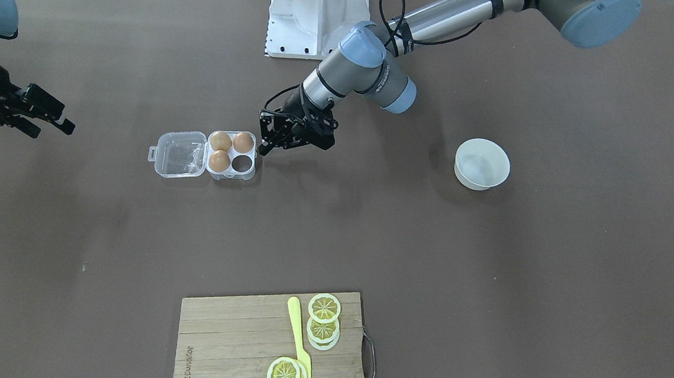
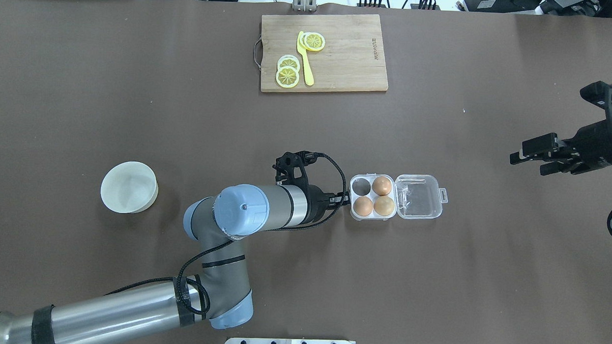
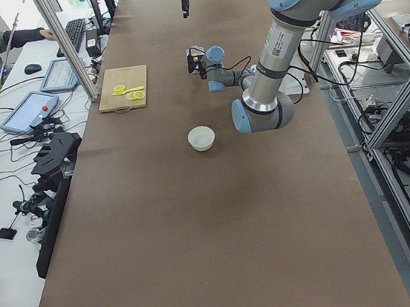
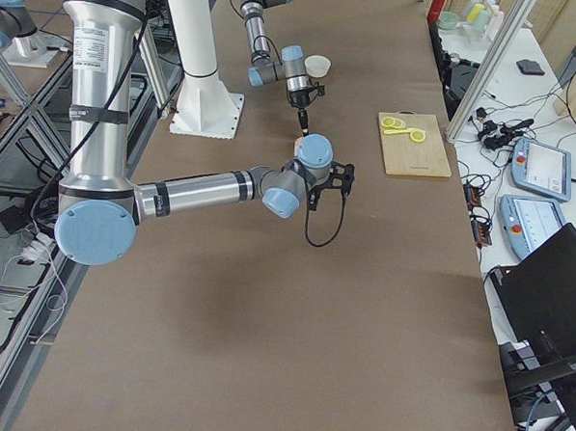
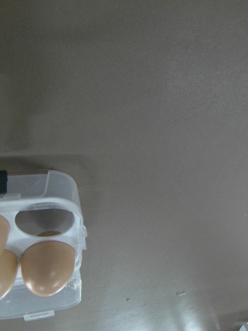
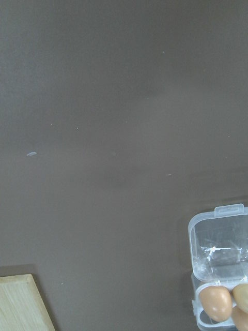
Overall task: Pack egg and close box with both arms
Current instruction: 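Reach the right gripper toward the open lid of the egg box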
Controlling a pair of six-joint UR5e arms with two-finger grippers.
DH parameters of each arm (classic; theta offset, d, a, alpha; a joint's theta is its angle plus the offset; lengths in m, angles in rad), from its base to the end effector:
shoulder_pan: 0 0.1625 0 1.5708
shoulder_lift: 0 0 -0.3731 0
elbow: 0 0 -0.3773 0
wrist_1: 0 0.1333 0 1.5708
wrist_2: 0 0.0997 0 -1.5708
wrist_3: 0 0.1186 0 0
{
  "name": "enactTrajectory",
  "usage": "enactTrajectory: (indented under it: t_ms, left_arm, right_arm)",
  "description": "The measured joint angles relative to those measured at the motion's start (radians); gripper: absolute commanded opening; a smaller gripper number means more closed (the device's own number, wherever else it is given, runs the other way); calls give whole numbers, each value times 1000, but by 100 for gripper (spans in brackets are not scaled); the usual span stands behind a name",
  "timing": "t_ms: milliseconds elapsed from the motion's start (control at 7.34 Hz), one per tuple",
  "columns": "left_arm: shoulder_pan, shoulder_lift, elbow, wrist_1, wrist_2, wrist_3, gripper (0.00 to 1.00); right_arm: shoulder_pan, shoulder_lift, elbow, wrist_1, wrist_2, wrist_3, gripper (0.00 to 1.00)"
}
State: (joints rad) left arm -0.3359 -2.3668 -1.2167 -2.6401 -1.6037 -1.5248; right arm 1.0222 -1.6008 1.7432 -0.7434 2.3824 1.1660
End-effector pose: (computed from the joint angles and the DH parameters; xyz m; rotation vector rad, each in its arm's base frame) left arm 0.6484 -0.3634 0.1697 0.2615 1.4920 -0.2075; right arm -0.2131 -0.4393 0.4458 0.0344 -1.1718 0.1520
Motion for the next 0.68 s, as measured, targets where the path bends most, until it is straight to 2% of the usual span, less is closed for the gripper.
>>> enactTrajectory:
  t_ms: [272,681]
  left_arm:
    - [2,-1,-3,-1,0,0,0]
    - [3,-1,-5,-1,0,0,0]
  right_arm:
    - [-78,34,-54,150,-84,152,81]
    - [-169,73,-68,220,-184,254,76]
